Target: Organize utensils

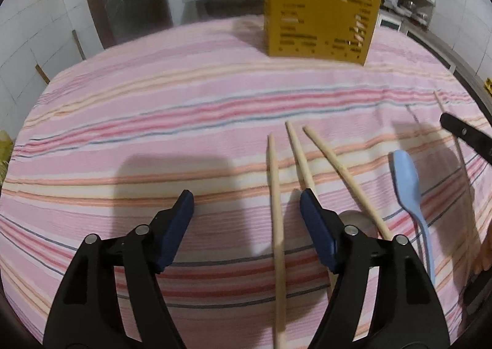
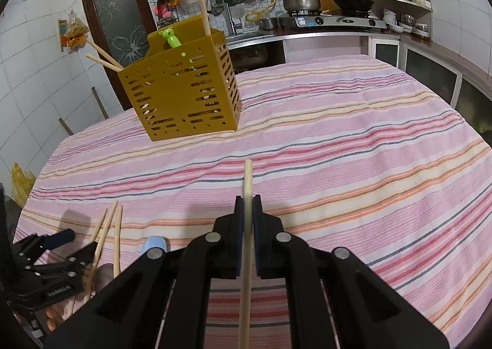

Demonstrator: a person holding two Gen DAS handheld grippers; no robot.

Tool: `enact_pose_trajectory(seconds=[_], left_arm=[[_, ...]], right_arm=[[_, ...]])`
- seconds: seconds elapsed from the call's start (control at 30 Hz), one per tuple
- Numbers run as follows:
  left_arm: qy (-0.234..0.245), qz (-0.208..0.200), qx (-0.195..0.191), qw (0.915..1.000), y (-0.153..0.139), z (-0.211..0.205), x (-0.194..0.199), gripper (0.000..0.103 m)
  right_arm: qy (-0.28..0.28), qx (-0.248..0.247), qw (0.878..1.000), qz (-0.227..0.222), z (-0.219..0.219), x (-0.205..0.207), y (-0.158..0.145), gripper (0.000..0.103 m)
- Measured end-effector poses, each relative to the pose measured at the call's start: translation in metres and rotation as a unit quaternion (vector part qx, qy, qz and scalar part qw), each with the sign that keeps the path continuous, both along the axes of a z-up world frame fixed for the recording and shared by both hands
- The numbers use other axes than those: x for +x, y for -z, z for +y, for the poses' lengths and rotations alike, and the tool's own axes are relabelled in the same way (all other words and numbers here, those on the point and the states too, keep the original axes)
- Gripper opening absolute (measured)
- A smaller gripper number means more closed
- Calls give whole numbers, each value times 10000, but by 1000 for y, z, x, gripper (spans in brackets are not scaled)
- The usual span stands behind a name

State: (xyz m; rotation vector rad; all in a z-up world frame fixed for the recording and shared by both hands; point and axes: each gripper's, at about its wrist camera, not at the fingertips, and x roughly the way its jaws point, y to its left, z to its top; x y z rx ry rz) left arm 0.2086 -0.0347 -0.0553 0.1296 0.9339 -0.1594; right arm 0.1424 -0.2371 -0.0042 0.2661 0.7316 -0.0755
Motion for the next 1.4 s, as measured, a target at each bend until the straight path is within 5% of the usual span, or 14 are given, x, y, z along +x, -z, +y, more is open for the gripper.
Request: enact_pose_trajectory(seconds=[0.13,0.4,0.63,0.9,1.4], left_arm=[[183,-37,81,9998,-1,-15,5,38],[79,288,-267,9992,-2,-11,24,26],[3,223,-294,9993,-2,-11,31,5],[-194,21,-627,9978,-14,3,28,4],[-303,-1680,-1081,9794,-104,19,-13,4]], right_arm=[[-58,-63,10000,-12,5,0,-2,6],[-35,-70,10000,-31,5,-1,-4,6],[-2,-279,9996,-99,10,-2,-13,6],[51,-482,9985,-263,6,-2,-38,6],[137,-440,9944,-947,2,-6,-65,6]])
